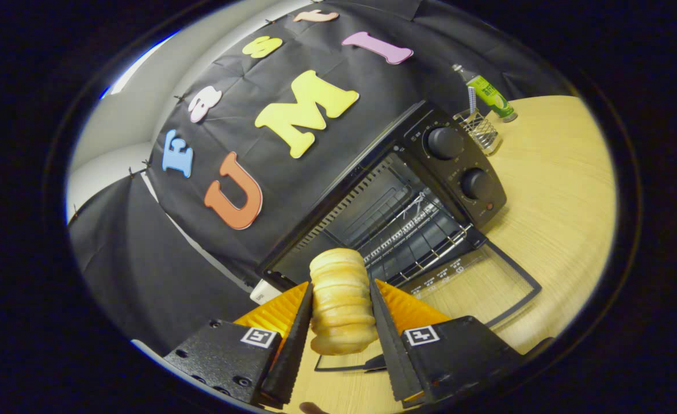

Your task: Open the toaster oven, put the food inside, and close the toaster oven door.

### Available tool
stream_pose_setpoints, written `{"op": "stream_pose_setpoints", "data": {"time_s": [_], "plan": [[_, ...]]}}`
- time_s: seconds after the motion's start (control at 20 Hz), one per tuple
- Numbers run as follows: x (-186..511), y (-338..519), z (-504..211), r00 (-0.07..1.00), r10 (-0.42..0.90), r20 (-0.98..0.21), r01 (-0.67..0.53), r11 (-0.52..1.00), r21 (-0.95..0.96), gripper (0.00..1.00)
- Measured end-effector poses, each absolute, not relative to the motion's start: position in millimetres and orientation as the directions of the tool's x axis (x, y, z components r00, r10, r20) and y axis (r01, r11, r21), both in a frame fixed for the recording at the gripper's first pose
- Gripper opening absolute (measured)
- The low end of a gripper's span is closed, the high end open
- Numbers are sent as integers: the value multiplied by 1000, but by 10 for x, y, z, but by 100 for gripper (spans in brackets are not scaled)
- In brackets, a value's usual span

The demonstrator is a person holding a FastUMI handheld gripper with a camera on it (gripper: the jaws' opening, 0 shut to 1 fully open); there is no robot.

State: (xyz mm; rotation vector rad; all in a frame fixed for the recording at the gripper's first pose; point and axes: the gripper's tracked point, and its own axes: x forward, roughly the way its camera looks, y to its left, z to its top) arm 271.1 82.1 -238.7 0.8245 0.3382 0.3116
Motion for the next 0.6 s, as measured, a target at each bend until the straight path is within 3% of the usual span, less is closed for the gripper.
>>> {"op": "stream_pose_setpoints", "data": {"time_s": [0.6], "plan": [[3652, 725, -2476, 922, 334, -196, -87, 672, 735, 67]]}}
